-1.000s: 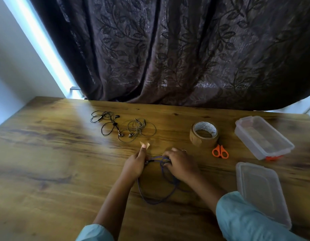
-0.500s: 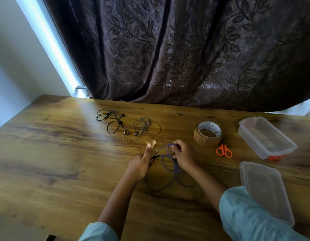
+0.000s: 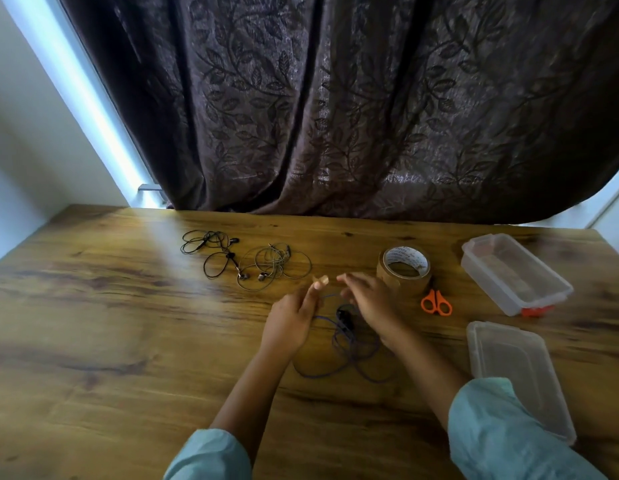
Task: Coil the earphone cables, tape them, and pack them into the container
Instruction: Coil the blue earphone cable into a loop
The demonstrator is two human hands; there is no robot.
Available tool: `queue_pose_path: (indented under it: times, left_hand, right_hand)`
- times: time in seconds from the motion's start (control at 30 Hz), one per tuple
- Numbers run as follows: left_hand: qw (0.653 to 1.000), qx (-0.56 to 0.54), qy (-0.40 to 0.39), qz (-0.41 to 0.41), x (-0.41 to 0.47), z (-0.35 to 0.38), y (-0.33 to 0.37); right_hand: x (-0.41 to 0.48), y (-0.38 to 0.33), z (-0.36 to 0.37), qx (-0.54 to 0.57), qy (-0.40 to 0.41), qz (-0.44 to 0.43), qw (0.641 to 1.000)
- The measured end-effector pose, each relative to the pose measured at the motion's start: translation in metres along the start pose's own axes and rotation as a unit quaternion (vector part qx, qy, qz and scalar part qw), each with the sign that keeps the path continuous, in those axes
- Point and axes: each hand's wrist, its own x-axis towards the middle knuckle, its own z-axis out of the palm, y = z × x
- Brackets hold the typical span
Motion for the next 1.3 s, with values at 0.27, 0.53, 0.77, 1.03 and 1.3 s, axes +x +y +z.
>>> queue_pose_path:
  times: [0.27,0.53,0.77,1.03,1.3]
  left_hand:
    - [0.951,0.276,0.036,0.136,0.022,0.026,0.038]
    - [0.918,0.358,0.015,0.172,0.042,0.047,0.049]
    - [0.938,0.289,-0.008,0.192,0.057,0.069,0.055]
    - [0.943,0.252,-0.07,0.208,0.074,0.092,0.058]
    - [0.951,0.206,-0.068,0.219,0.078,0.099,0.058]
  right_hand:
    - [0.009,-0.009,-0.06,0.193,-0.071,0.133,0.969]
    - [0.017,0.005,-0.094,0.079,0.007,0.046,0.996]
    - [0.021,0.03,-0.127,-0.12,0.071,-0.073,0.988]
    - [0.025,0.048,-0.132,-0.198,0.044,-0.125,0.971]
    - [0.032,0.057,-0.128,-0.289,0.051,-0.173,0.94]
